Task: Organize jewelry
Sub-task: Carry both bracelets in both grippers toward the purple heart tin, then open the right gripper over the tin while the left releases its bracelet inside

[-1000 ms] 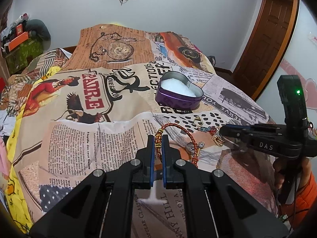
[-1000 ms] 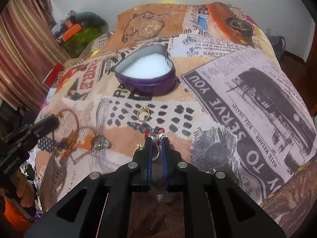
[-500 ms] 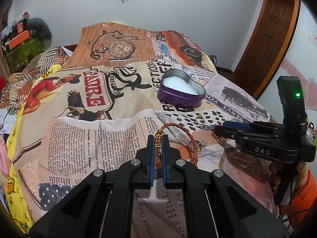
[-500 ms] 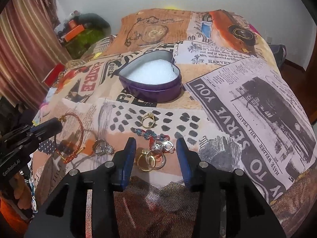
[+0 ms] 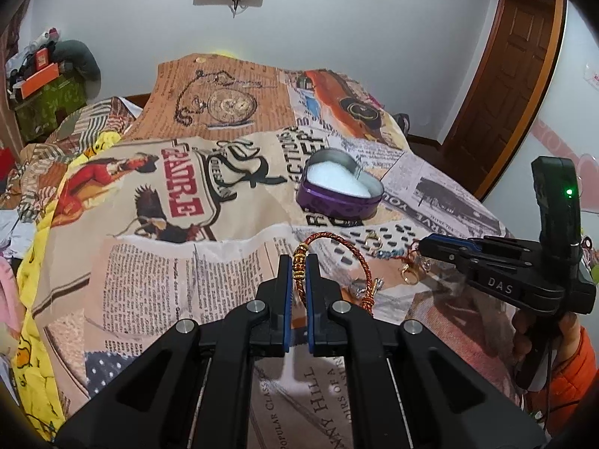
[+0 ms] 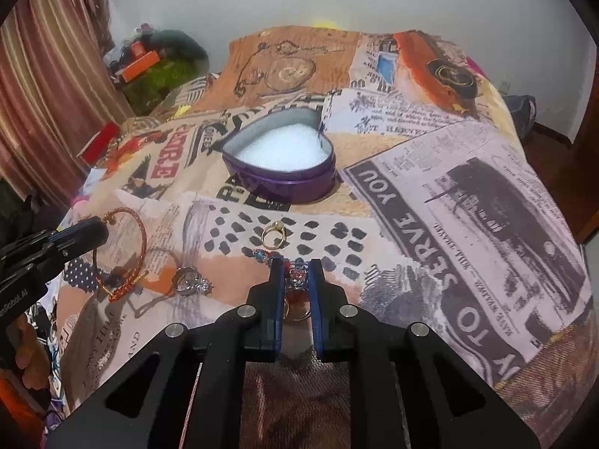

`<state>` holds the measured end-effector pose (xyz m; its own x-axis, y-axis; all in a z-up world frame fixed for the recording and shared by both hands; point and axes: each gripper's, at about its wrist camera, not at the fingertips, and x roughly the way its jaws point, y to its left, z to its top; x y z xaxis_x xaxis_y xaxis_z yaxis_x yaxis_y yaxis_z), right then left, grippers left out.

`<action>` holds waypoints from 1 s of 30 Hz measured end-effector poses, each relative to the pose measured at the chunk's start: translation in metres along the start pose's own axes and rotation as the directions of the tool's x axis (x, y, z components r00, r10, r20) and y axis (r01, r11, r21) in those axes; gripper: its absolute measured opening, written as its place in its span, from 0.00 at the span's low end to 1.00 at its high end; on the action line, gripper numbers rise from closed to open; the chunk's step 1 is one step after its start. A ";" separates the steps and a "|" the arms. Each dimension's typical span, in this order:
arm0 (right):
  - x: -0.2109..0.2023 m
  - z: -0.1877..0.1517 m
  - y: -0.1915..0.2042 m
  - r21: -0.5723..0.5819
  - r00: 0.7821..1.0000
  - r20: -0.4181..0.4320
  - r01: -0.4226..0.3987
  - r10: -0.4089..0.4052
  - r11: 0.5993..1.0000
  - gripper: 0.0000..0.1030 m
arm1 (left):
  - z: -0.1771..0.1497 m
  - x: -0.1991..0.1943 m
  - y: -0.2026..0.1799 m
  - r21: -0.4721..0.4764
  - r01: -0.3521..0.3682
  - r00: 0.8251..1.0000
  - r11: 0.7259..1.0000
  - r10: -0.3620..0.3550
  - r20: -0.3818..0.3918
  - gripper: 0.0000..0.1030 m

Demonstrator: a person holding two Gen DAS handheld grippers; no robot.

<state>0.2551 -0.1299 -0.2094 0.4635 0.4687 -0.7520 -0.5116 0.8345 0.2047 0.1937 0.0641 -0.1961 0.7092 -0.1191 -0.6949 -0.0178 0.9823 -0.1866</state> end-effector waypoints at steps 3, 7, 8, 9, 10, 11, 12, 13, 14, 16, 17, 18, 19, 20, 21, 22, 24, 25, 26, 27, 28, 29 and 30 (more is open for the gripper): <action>-0.010 0.005 0.000 0.002 1.000 0.025 0.002 -0.002 1.000 0.11 | 0.008 -0.005 -0.003 0.006 0.000 1.000 1.000 0.000 0.024 0.05; -0.026 0.015 0.002 0.004 0.998 0.070 0.006 -0.006 1.000 0.11 | 0.021 -0.008 -0.006 0.011 -0.001 0.999 1.000 0.000 0.050 0.05; -0.030 0.018 0.002 0.005 0.997 0.083 0.006 -0.006 1.000 0.11 | 0.025 -0.008 -0.008 0.014 -0.003 0.998 1.000 0.002 0.057 0.05; -0.032 0.020 0.003 0.003 0.996 0.091 0.006 -0.007 1.000 0.11 | 0.030 -0.008 -0.009 0.016 -0.004 0.998 1.000 0.003 0.067 0.05; -0.035 0.023 0.003 0.001 0.995 0.102 0.007 -0.008 1.000 0.11 | 0.033 -0.008 -0.009 0.017 -0.003 0.997 1.000 0.001 0.073 0.05; -0.038 0.026 0.004 -0.001 0.994 0.112 0.008 -0.008 1.000 0.11 | 0.037 -0.008 -0.010 0.018 -0.001 0.997 1.000 -0.001 0.079 0.05; -0.039 0.027 0.004 -0.002 0.993 0.117 0.008 -0.008 1.000 0.11 | 0.041 -0.007 -0.011 0.020 0.001 0.996 1.000 -0.002 0.084 0.05; -0.041 0.029 0.005 -0.004 0.992 0.124 0.006 -0.006 1.000 0.11 | 0.044 -0.006 -0.012 0.022 0.002 0.996 1.000 -0.004 0.089 0.05; -0.042 0.031 0.005 -0.006 0.992 0.129 0.007 -0.006 1.000 0.11 | 0.048 -0.005 -0.013 0.024 0.003 0.996 1.000 -0.006 0.091 0.05; -0.043 0.035 0.005 -0.010 0.991 0.137 0.005 -0.003 1.000 0.11 | 0.052 -0.002 -0.014 0.027 0.005 0.995 1.000 -0.007 0.095 0.05; -0.043 0.036 0.005 -0.012 0.990 0.140 0.003 -0.001 1.000 0.11 | 0.054 0.001 -0.015 0.031 0.003 0.995 1.000 -0.006 0.095 0.05; -0.043 0.038 0.004 -0.016 0.990 0.143 0.001 0.001 1.000 0.11 | 0.057 0.005 -0.016 0.034 -0.004 0.996 0.999 0.001 0.093 0.05; -0.041 0.039 0.005 -0.020 0.990 0.143 -0.002 0.005 1.000 0.11 | 0.059 0.008 -0.016 0.036 -0.005 0.996 0.999 0.002 0.090 0.05; -0.038 0.042 0.004 -0.022 0.990 0.140 -0.009 0.012 1.000 0.11 | 0.060 0.012 -0.016 0.037 -0.004 0.996 0.999 0.001 0.085 0.05; -0.036 0.043 0.005 -0.027 0.991 0.134 -0.016 0.020 0.999 0.11 | 0.062 0.018 -0.016 0.036 -0.004 0.997 0.999 0.001 0.079 0.05; -0.033 0.044 0.004 -0.029 0.991 0.131 -0.019 0.023 0.999 0.11 | 0.063 0.022 -0.015 0.036 -0.001 0.997 0.999 -0.001 0.072 0.05; -0.026 0.046 0.004 -0.038 0.992 0.122 -0.020 0.025 0.999 0.11 | 0.066 0.034 -0.015 0.038 -0.001 0.999 0.999 -0.001 0.052 0.05; -0.021 0.048 0.004 -0.042 0.993 0.115 -0.025 0.029 0.999 0.11 | 0.068 0.042 -0.014 0.044 -0.002 0.999 0.999 0.000 0.039 0.05; -0.014 0.050 0.003 -0.043 0.994 0.106 -0.033 0.037 0.999 0.11 | 0.070 0.047 -0.013 0.047 -0.003 0.999 0.999 0.002 0.032 0.05; -0.012 0.050 0.002 -0.043 0.994 0.103 -0.036 0.040 0.998 0.11 | 0.072 0.055 -0.013 0.051 -0.007 1.000 0.999 0.006 0.021 0.05; -0.006 0.052 0.002 -0.046 0.994 0.095 -0.041 0.045 0.998 0.11 | 0.073 0.059 -0.012 0.053 -0.007 1.000 0.999 0.006 0.016 0.05; -0.002 0.053 0.002 -0.049 0.995 0.092 -0.041 0.045 0.998 0.11 | 0.075 0.065 -0.012 0.055 -0.005 1.000 0.998 0.004 0.006 0.05; 0.001 0.055 0.002 -0.052 0.995 0.089 -0.041 0.046 0.998 0.11 | 0.077 0.070 -0.011 0.055 0.001 1.000 0.998 0.000 -0.001 0.05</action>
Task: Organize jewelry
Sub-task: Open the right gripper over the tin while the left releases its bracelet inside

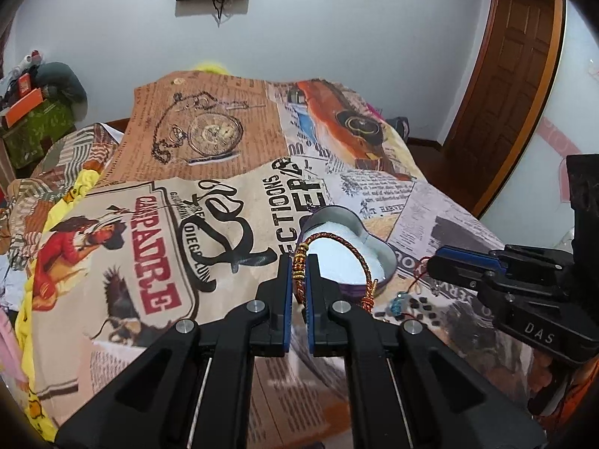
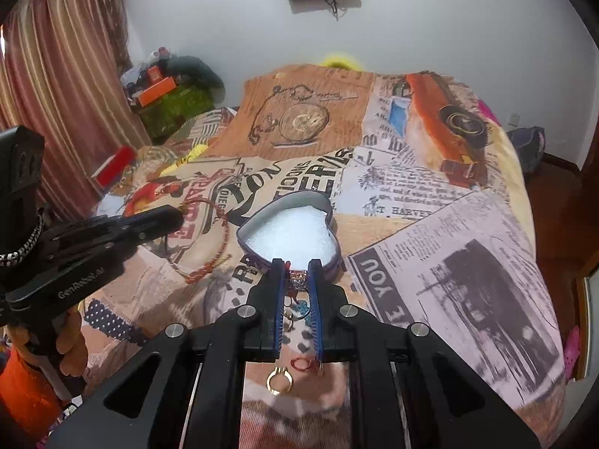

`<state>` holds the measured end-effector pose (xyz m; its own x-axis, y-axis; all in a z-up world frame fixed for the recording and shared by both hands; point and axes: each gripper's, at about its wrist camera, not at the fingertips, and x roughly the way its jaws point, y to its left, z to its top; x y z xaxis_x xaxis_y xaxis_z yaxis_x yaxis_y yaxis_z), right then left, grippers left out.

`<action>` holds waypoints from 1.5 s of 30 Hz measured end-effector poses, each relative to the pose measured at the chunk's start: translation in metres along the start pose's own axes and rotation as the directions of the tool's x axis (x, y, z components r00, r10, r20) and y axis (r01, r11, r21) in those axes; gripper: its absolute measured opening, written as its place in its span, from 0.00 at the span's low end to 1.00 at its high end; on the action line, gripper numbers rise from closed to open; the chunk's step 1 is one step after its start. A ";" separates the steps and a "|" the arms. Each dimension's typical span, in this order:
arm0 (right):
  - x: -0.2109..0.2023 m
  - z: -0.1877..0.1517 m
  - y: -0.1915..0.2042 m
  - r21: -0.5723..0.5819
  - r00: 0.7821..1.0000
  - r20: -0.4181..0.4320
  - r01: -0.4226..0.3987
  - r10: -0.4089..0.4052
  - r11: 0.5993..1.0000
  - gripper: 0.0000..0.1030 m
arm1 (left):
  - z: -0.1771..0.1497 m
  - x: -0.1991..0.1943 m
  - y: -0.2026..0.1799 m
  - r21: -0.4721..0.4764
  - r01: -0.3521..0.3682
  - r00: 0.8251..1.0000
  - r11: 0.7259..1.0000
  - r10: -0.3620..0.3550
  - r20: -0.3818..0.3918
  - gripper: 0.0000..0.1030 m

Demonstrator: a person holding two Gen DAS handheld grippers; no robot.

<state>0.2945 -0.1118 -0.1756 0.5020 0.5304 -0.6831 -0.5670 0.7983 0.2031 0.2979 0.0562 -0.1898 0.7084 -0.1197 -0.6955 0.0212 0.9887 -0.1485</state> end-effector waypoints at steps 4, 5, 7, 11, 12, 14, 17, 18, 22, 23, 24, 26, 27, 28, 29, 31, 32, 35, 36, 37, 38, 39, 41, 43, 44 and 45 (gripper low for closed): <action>0.015 0.006 -0.002 -0.012 1.000 -0.011 -0.014 0.014 1.000 0.11 | 0.007 0.018 0.005 -0.006 0.014 1.000 1.000 -0.014 -0.028 0.05; 0.018 0.008 -0.001 -0.017 1.000 -0.013 -0.013 0.013 1.000 0.11 | 0.008 0.023 0.006 -0.009 0.020 0.999 1.000 -0.021 -0.037 0.05; 0.024 0.011 0.000 -0.030 1.000 -0.017 -0.017 0.017 0.999 0.11 | 0.012 0.032 0.008 -0.015 0.029 0.998 0.999 -0.030 -0.050 0.05; 0.033 0.016 0.000 -0.049 0.999 -0.027 -0.030 0.029 0.998 0.11 | 0.016 0.044 0.005 0.000 0.033 0.997 0.999 -0.033 -0.063 0.05; 0.036 0.018 0.000 -0.053 0.999 -0.031 -0.034 0.033 0.998 0.11 | 0.017 0.048 0.003 0.011 0.031 0.997 0.999 -0.030 -0.065 0.05; 0.041 0.021 0.000 -0.061 0.999 -0.038 -0.036 0.034 0.997 0.11 | 0.019 0.054 0.001 0.023 0.028 0.997 0.999 -0.026 -0.072 0.05; 0.048 0.022 0.000 -0.071 0.998 -0.051 -0.035 0.031 0.997 0.11 | 0.022 0.064 0.001 0.032 0.020 0.996 0.999 -0.017 -0.090 0.05; 0.051 0.022 0.000 -0.075 0.998 -0.057 -0.033 0.029 0.997 0.11 | 0.022 0.067 0.002 0.032 0.023 0.995 0.999 -0.020 -0.093 0.05; 0.058 0.020 -0.003 -0.069 0.996 -0.084 -0.046 0.040 0.997 0.11 | 0.022 0.073 0.002 0.038 0.025 0.995 0.999 -0.021 -0.101 0.05; 0.060 0.020 -0.004 -0.065 0.995 -0.089 -0.048 0.042 0.997 0.11 | 0.022 0.074 0.001 0.040 0.026 0.995 0.999 -0.022 -0.102 0.05; 0.061 0.020 -0.005 -0.060 0.995 -0.090 -0.044 0.039 0.997 0.11 | 0.022 0.074 0.000 0.045 0.029 0.994 0.999 -0.024 -0.102 0.05; 0.063 0.020 -0.008 -0.046 0.995 -0.091 -0.036 0.032 0.998 0.11 | 0.021 0.073 -0.001 0.054 0.025 0.995 0.998 -0.020 -0.097 0.05; 0.064 0.020 -0.009 -0.041 0.995 -0.094 -0.036 0.032 0.998 0.11 | 0.021 0.073 -0.002 0.059 0.023 0.995 0.998 -0.017 -0.094 0.05; 0.066 0.019 -0.010 -0.034 0.994 -0.105 -0.043 0.039 0.998 0.11 | 0.021 0.072 -0.003 0.064 0.019 0.996 0.998 -0.013 -0.093 0.05; 0.067 0.019 -0.011 -0.027 0.992 -0.115 -0.051 0.047 0.998 0.11 | 0.022 0.071 -0.004 0.069 0.014 0.996 0.998 -0.008 -0.092 0.05; 0.067 0.020 -0.012 -0.012 0.991 -0.121 -0.053 0.051 0.999 0.11 | 0.022 0.069 -0.005 0.072 0.010 0.996 0.997 -0.003 -0.091 0.05; 0.067 0.020 -0.012 -0.006 0.991 -0.122 -0.055 0.054 0.998 0.11 | 0.023 0.067 -0.004 0.070 0.010 0.996 0.997 -0.003 -0.093 0.05; 0.065 0.021 -0.012 0.007 0.991 -0.124 -0.053 0.054 0.999 0.13 | 0.022 0.061 -0.002 0.061 0.011 0.996 0.998 -0.006 -0.092 0.05; 0.062 0.022 -0.011 0.005 0.991 -0.121 -0.048 0.049 0.999 0.15 | 0.022 0.057 -0.002 0.058 0.010 0.996 0.998 -0.005 -0.091 0.05; 0.061 0.022 -0.009 0.001 0.992 -0.119 -0.041 0.041 0.999 0.21 | 0.022 0.054 -0.001 0.057 0.009 0.996 0.998 -0.004 -0.090 0.05; 0.059 0.023 -0.009 -0.005 0.993 -0.115 -0.031 0.030 1.000 0.30 | 0.023 0.051 -0.001 0.057 0.007 0.996 0.998 -0.001 -0.088 0.05; 0.056 0.023 -0.007 -0.011 0.994 -0.107 -0.017 0.016 1.000 0.35 | 0.022 0.047 -0.001 0.059 0.003 0.996 0.998 0.002 -0.086 0.05; 0.048 0.024 -0.005 -0.020 0.997 -0.079 -0.002 0.000 1.000 0.41 | 0.021 0.039 -0.001 0.063 -0.006 0.997 0.998 0.011 -0.081 0.05; 0.039 0.025 -0.004 -0.021 0.998 -0.064 -0.001 -0.001 1.000 0.41 | 0.020 0.030 -0.002 0.062 -0.008 0.997 0.998 0.013 -0.080 0.05; 0.034 0.025 -0.004 -0.018 0.998 -0.057 0.004 -0.005 1.000 0.41 | 0.020 0.026 -0.002 0.061 -0.008 0.997 0.998 0.013 -0.078 0.05; 0.029 0.026 -0.003 -0.016 0.999 -0.049 0.009 -0.010 1.000 0.41 | 0.020 0.020 -0.002 0.059 -0.008 0.997 0.998 0.013 -0.075 0.06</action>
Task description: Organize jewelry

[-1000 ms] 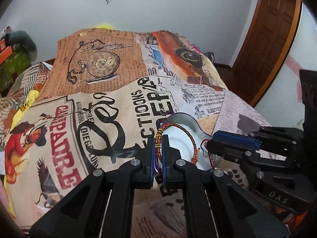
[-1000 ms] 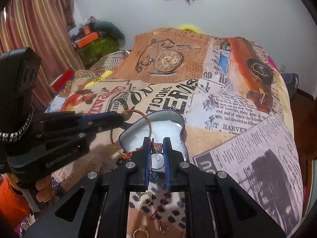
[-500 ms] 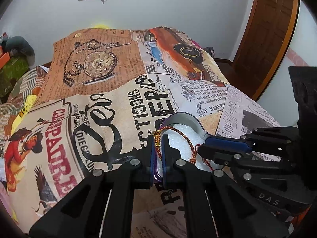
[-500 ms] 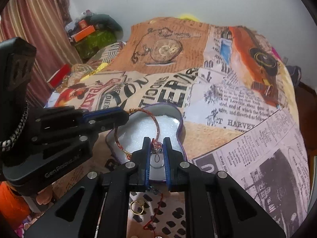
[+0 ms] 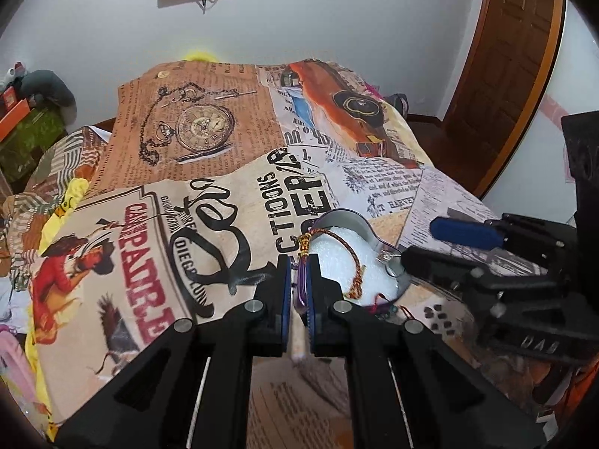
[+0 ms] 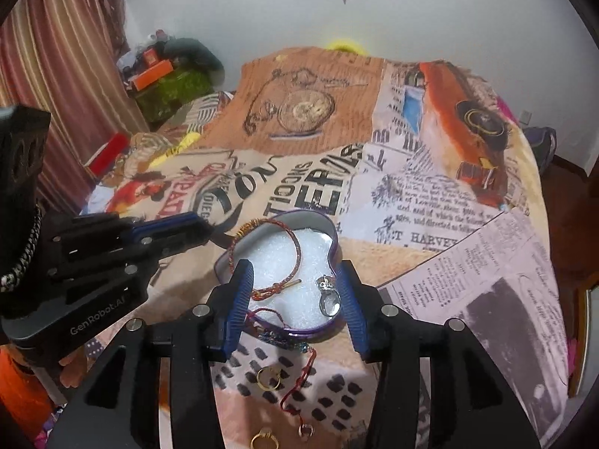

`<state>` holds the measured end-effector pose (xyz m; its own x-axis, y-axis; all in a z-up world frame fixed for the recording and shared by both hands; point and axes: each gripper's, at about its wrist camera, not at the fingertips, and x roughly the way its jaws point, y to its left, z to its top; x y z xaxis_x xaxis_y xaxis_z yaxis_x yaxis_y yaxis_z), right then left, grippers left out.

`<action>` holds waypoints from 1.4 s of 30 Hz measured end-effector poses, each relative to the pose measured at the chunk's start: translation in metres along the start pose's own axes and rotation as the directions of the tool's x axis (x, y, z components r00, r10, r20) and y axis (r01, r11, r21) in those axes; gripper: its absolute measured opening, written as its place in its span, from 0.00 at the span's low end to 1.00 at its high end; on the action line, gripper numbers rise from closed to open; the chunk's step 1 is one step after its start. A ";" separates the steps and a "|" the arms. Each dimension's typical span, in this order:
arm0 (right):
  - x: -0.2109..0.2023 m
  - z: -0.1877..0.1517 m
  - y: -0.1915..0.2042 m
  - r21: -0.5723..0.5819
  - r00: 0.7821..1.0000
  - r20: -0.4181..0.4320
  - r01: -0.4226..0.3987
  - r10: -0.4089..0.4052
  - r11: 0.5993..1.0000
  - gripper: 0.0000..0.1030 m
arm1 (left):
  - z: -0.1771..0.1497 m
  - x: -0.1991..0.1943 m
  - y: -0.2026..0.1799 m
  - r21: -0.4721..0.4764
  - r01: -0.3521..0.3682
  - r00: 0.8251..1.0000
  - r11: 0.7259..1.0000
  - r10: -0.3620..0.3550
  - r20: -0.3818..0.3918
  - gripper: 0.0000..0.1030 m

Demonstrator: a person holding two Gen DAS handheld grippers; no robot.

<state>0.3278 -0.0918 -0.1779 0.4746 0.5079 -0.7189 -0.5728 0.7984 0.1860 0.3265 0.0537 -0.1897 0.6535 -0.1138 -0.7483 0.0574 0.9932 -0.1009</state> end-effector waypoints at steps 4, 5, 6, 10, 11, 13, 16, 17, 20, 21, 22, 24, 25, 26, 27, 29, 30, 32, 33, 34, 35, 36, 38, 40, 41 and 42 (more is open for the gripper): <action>-0.022 0.001 0.001 0.010 1.000 0.029 0.012 -0.012 1.000 0.41 | -0.003 -0.019 -0.002 -0.004 -0.007 1.000 1.000 0.007 0.012 0.24; -0.027 0.000 0.001 0.015 0.999 0.036 0.016 -0.017 1.000 0.41 | -0.004 -0.026 -0.004 -0.004 -0.009 1.000 1.000 0.009 0.019 0.31; -0.033 -0.001 0.002 0.020 0.999 0.041 0.025 -0.025 0.999 0.41 | -0.006 -0.030 -0.005 -0.003 -0.010 1.000 1.000 0.010 0.025 0.32; -0.048 -0.008 0.004 0.027 0.998 0.050 0.041 -0.042 0.999 0.41 | -0.014 -0.047 -0.009 0.002 -0.010 1.000 1.000 0.010 0.026 0.33; -0.052 -0.012 0.004 0.027 0.998 0.051 0.045 -0.046 0.999 0.41 | -0.018 -0.051 -0.011 0.001 -0.006 1.000 1.000 0.006 0.022 0.33; -0.058 -0.019 0.006 0.027 0.997 0.051 0.055 -0.057 0.998 0.41 | -0.024 -0.055 -0.013 0.001 -0.003 1.000 1.000 0.003 0.015 0.33; -0.063 -0.031 0.008 0.040 0.998 0.039 0.054 -0.056 0.998 0.41 | -0.037 -0.060 -0.018 0.002 -0.001 1.000 1.000 0.001 -0.005 0.33; -0.064 -0.036 0.009 0.045 0.998 0.034 0.053 -0.054 0.998 0.41 | -0.041 -0.061 -0.020 0.003 0.001 1.000 1.000 -0.001 -0.013 0.33; -0.065 -0.049 0.010 0.056 0.998 0.016 0.052 -0.053 0.997 0.41 | -0.055 -0.061 -0.023 0.005 0.009 0.999 1.000 -0.009 -0.038 0.33; -0.065 -0.053 0.011 0.059 0.998 0.010 0.054 -0.054 0.997 0.41 | -0.059 -0.061 -0.025 0.005 0.012 0.999 1.000 -0.011 -0.045 0.33; -0.064 -0.056 0.011 0.062 0.999 0.003 0.054 -0.054 0.997 0.41 | -0.064 -0.060 -0.026 0.004 0.016 0.998 1.000 -0.016 -0.055 0.33; -0.063 -0.066 0.013 0.064 0.998 -0.010 0.056 -0.055 0.996 0.41 | -0.072 -0.057 -0.029 0.004 0.026 0.997 1.000 -0.025 -0.073 0.33; -0.061 -0.070 0.013 0.067 0.998 -0.016 0.056 -0.055 0.996 0.41 | -0.076 -0.055 -0.030 0.006 0.028 0.996 1.000 -0.027 -0.083 0.33; -0.059 -0.074 0.013 0.069 0.998 -0.028 0.055 -0.053 0.996 0.41 | -0.080 -0.053 -0.031 0.008 0.029 0.995 1.000 -0.028 -0.093 0.33; -0.059 -0.078 0.014 0.068 0.998 -0.035 0.057 -0.054 0.996 0.41 | -0.084 -0.050 -0.032 0.010 0.029 0.994 1.000 -0.027 -0.102 0.33; -0.055 -0.086 0.016 0.064 0.997 -0.051 0.059 -0.056 0.996 0.41 | -0.092 -0.045 -0.032 0.011 0.032 0.992 0.999 -0.030 -0.120 0.33; -0.053 -0.089 0.016 0.063 0.997 -0.057 0.059 -0.056 0.996 0.41 | -0.095 -0.042 -0.031 0.014 0.030 0.991 0.999 -0.029 -0.128 0.33; -0.050 -0.095 0.016 0.065 0.996 -0.069 0.056 -0.052 0.996 0.41 | -0.102 -0.037 -0.029 0.021 0.030 0.989 0.999 -0.027 -0.145 0.33; -0.048 -0.098 0.016 0.064 0.996 -0.074 0.053 -0.049 0.997 0.41 | -0.108 -0.032 -0.028 0.029 0.028 0.987 0.999 -0.023 -0.161 0.33; -0.046 -0.100 0.016 0.061 0.995 -0.083 0.052 -0.047 0.997 0.41 | -0.112 -0.030 -0.027 0.031 0.024 0.985 0.999 -0.018 -0.169 0.33; -0.043 -0.102 0.016 0.057 0.995 -0.090 0.052 -0.047 0.997 0.41 | -0.116 -0.028 -0.026 0.032 0.027 0.986 0.999 -0.021 -0.168 0.33; -0.042 -0.104 0.016 0.053 0.994 -0.094 0.053 -0.048 0.997 0.41 | -0.118 -0.028 -0.026 0.034 0.027 0.987 0.999 -0.022 -0.157 0.33; -0.038 -0.108 0.017 0.045 0.994 -0.101 0.054 -0.049 0.998 0.41 | -0.119 -0.029 -0.028 0.042 0.038 0.989 0.998 -0.031 -0.146 0.33; -0.033 -0.111 0.017 0.041 0.993 -0.110 0.054 -0.049 0.998 0.41 | -0.118 -0.027 -0.030 0.037 0.066 0.988 0.997 -0.060 -0.144 0.33; -0.032 -0.111 0.017 0.041 0.992 -0.113 0.055 -0.050 0.998 0.41 | -0.118 -0.025 -0.032 0.042 0.072 0.987 0.997 -0.065 -0.145 0.33; -0.029 -0.112 0.017 0.040 0.992 -0.119 0.056 -0.051 0.998 0.41 | -0.117 -0.024 -0.034 0.050 0.072 0.987 0.996 -0.064 -0.146 0.33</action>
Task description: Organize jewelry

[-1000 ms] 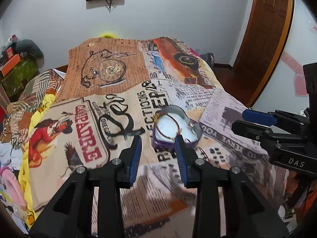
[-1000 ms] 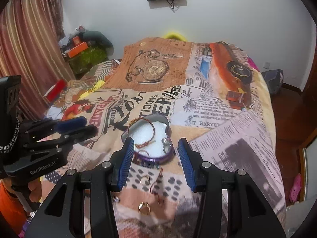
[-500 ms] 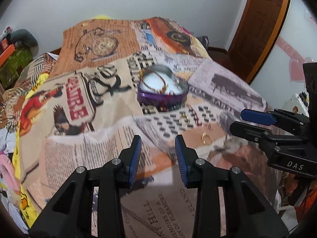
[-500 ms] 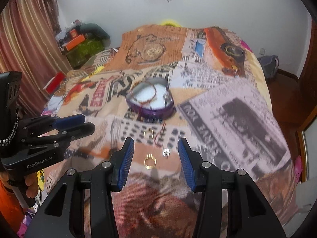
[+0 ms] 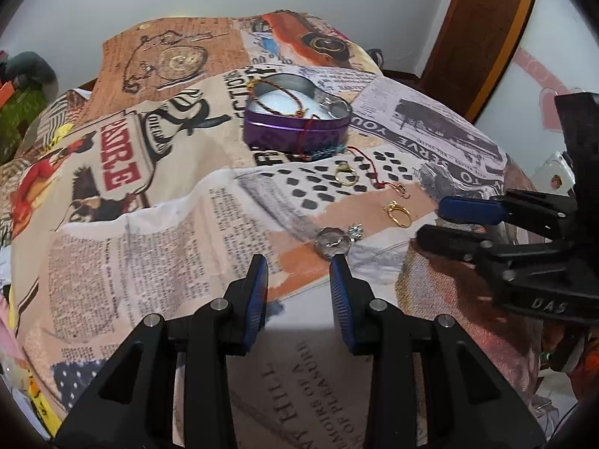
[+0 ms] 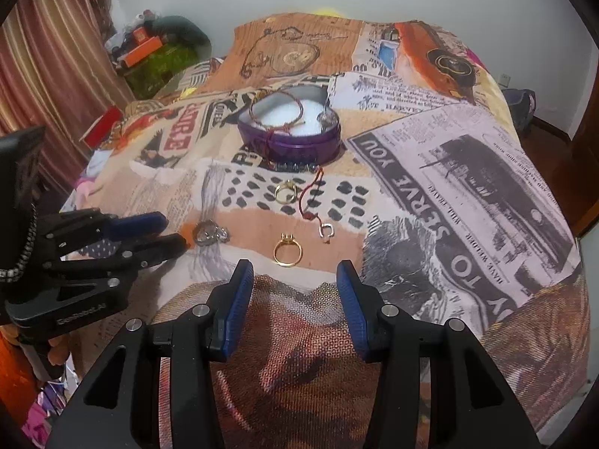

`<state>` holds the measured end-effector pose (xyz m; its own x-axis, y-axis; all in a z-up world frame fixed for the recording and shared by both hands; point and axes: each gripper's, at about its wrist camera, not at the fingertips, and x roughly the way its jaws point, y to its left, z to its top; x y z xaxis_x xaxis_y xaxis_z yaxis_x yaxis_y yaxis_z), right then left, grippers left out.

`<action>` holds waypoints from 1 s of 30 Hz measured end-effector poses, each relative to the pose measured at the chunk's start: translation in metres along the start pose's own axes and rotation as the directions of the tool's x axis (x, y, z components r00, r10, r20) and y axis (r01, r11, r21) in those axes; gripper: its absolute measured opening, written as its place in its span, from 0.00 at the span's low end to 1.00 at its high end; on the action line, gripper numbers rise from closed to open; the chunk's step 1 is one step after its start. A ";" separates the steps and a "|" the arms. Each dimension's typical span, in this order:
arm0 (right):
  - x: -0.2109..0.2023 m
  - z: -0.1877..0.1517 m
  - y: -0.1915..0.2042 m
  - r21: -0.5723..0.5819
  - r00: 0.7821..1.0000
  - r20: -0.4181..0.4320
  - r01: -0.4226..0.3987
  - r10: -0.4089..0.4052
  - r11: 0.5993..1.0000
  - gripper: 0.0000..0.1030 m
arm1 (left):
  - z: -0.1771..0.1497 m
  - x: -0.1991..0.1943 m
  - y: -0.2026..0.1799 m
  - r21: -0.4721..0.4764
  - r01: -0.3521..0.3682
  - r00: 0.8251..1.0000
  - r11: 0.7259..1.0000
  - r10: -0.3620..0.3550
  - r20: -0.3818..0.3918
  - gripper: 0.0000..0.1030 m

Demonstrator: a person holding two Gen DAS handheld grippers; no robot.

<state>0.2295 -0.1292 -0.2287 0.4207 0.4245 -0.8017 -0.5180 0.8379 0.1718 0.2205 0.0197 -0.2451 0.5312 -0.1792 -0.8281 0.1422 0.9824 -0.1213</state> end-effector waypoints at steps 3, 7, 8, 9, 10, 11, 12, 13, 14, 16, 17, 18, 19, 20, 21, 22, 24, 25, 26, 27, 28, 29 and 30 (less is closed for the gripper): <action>0.003 -0.002 0.001 -0.005 1.000 -0.002 0.003 -0.003 1.000 0.41 | 0.003 -0.001 -0.005 0.016 0.025 1.000 1.000 -0.025 -0.006 0.33; 0.000 -0.003 0.000 -0.007 1.000 0.008 -0.006 0.006 1.000 0.41 | 0.007 -0.010 -0.011 0.030 0.032 0.999 0.999 -0.032 0.016 0.33; -0.001 -0.003 -0.001 -0.006 1.000 0.010 -0.010 0.010 1.000 0.41 | 0.008 -0.014 -0.014 0.033 0.048 0.998 0.998 -0.049 0.028 0.33; -0.001 -0.003 -0.001 -0.006 1.000 0.011 -0.012 0.012 1.000 0.41 | 0.009 -0.016 -0.017 0.038 0.064 0.997 0.997 -0.065 0.035 0.32; 0.000 -0.002 -0.002 -0.005 1.000 0.011 -0.014 0.014 1.000 0.41 | 0.010 -0.017 -0.020 0.047 0.071 0.997 0.996 -0.072 0.038 0.26; 0.000 -0.002 -0.002 -0.005 1.000 0.011 -0.016 0.016 1.000 0.41 | 0.012 -0.017 -0.025 0.068 0.070 0.996 0.995 -0.073 0.042 0.20; 0.000 -0.002 -0.003 -0.005 1.000 0.011 -0.018 0.018 1.000 0.41 | 0.014 -0.016 -0.030 0.088 0.058 0.997 0.994 -0.062 0.045 0.19; 0.001 -0.002 -0.003 -0.005 1.000 0.012 -0.019 0.019 1.000 0.41 | 0.016 -0.013 -0.034 0.106 0.040 0.998 0.994 -0.046 0.047 0.18; 0.001 -0.002 -0.003 -0.004 1.000 0.014 -0.022 0.022 1.000 0.41 | 0.018 -0.011 -0.037 0.123 0.022 0.998 0.992 -0.028 0.048 0.15; 0.002 -0.002 -0.004 -0.001 1.000 0.015 -0.027 0.027 1.000 0.41 | 0.021 -0.006 -0.040 0.142 0.010 0.999 0.990 -0.017 0.046 0.12; 0.002 -0.002 -0.004 0.000 0.999 0.016 -0.031 0.031 1.000 0.41 | 0.023 -0.003 -0.041 0.147 0.011 0.999 0.989 -0.017 0.045 0.12; 0.002 -0.002 -0.004 0.000 0.999 0.016 -0.033 0.033 0.999 0.41 | 0.023 -0.001 -0.041 0.148 0.010 0.999 0.989 -0.016 0.043 0.12; 0.002 -0.002 -0.004 -0.002 0.999 0.017 -0.036 0.036 0.999 0.41 | 0.025 0.003 -0.041 0.149 0.008 0.999 0.989 -0.013 0.037 0.11; 0.002 -0.002 -0.005 -0.004 0.999 0.017 -0.038 0.038 0.999 0.41 | 0.026 0.006 -0.040 0.149 0.006 0.999 0.989 -0.011 0.030 0.11; 0.002 -0.002 -0.005 -0.006 0.999 0.018 -0.040 0.040 0.999 0.41 | 0.026 0.009 -0.040 0.150 0.007 1.000 0.989 -0.011 0.025 0.11; 0.002 -0.002 -0.005 -0.007 0.999 0.018 -0.044 0.044 0.999 0.41 | 0.026 0.011 -0.040 0.150 0.008 1.000 0.989 -0.011 0.020 0.10; 0.002 -0.002 -0.006 -0.010 0.999 0.020 -0.048 0.048 0.999 0.41 | 0.027 0.015 -0.039 0.148 0.014 1.000 0.989 -0.016 0.009 0.09; 0.003 -0.001 -0.006 -0.013 0.999 0.019 -0.050 0.051 0.999 0.41 | 0.027 0.016 -0.039 0.149 0.016 1.000 0.989 -0.018 0.007 0.08; 0.004 -0.001 -0.006 -0.019 0.999 0.018 -0.051 0.051 0.999 0.41 | 0.028 0.017 -0.039 0.147 0.015 1.000 0.989 -0.016 0.005 0.08; 0.004 -0.001 -0.006 -0.023 0.999 0.019 -0.049 0.050 0.999 0.41 | 0.028 0.017 -0.039 0.143 0.018 1.000 0.989 -0.019 0.004 0.08; 0.006 0.000 -0.005 -0.030 0.999 0.017 -0.047 0.048 0.998 0.41 | 0.028 0.017 -0.038 0.138 0.022 1.000 0.990 -0.023 0.003 0.07; 0.008 0.001 -0.005 -0.037 0.999 0.015 -0.046 0.047 0.998 0.41 | 0.029 0.017 -0.037 0.129 0.031 0.999 0.991 -0.032 0.001 0.07; 0.010 0.003 -0.004 -0.042 0.999 0.014 -0.044 0.045 0.998 0.41 | 0.030 0.016 -0.035 0.124 0.037 0.999 0.992 -0.038 0.001 0.07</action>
<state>0.2375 -0.1273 -0.2358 0.4073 0.4663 -0.7853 -0.5673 0.8030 0.1826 0.2487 -0.0196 -0.2379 0.5266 -0.2162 -0.8221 0.2640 0.9609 -0.0835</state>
